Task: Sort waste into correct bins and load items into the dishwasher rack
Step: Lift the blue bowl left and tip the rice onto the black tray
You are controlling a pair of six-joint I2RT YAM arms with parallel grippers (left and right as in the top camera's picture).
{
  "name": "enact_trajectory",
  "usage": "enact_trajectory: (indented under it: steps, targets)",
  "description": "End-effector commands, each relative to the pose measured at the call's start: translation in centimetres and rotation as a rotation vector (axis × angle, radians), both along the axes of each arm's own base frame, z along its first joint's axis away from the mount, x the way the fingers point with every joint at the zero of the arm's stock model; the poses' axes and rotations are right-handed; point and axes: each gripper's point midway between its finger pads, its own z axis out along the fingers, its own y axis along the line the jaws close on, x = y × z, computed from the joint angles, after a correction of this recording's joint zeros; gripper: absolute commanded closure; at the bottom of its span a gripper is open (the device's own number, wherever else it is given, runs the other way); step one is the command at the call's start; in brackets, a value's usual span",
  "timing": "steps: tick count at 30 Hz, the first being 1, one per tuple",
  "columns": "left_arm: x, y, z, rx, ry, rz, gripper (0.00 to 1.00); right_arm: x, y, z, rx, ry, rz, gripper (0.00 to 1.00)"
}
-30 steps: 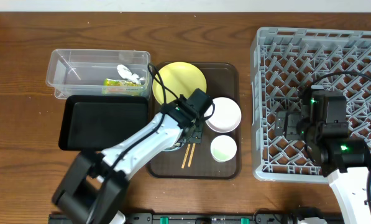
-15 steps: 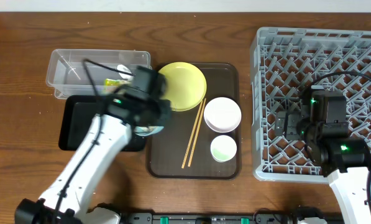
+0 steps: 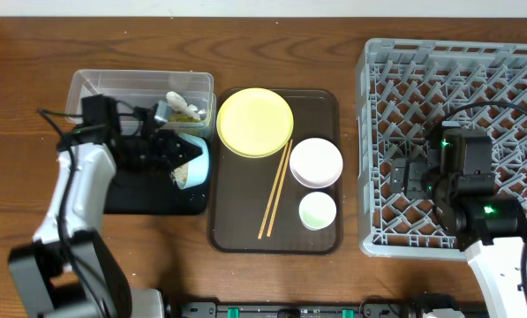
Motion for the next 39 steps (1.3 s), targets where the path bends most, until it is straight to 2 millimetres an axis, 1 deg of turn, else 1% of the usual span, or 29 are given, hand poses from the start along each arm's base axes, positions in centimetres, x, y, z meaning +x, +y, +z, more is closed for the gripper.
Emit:
enact_trajectory:
  steps: [1,5,9,13,14,23,26,30,39]
  targets:
    - [0.5,0.1,2.8,-0.309,-0.085,0.006,0.94,0.2,-0.4,0.9,0.009,-0.023,-0.023,0.01]
    - [1.4,1.9,4.0,-0.516,-0.092,0.080,0.94,0.2,-0.4,0.9,0.008,-0.022,-0.024,0.01]
    - [1.6,3.6,3.0,-0.544,-0.028,0.151,0.94,0.2,-0.4,0.9,0.008,-0.022,-0.024,0.01]
    - [1.4,5.0,3.0,-0.570,0.023,0.216,0.94,0.1,-0.4,0.8,0.008,-0.018,-0.023,0.01]
    - [1.3,5.4,3.0,-0.583,0.049,0.239,0.94,0.1,-0.4,0.8,0.008,-0.018,-0.023,0.02]
    - [0.7,8.8,3.2,-0.708,0.273,0.430,0.94,0.1,-0.4,0.8,0.008,-0.018,-0.023,0.01]
    - [0.6,9.7,3.2,-0.726,0.292,0.466,0.94,0.1,-0.4,0.8,0.008,-0.018,-0.023,0.01]
    - [0.5,10.5,3.2,-0.729,0.283,0.487,0.94,0.0,-0.4,0.8,0.008,-0.014,-0.023,0.01]
    - [0.5,10.6,3.2,-0.730,0.282,0.489,0.94,0.0,-0.4,0.7,0.008,-0.011,-0.024,0.01]
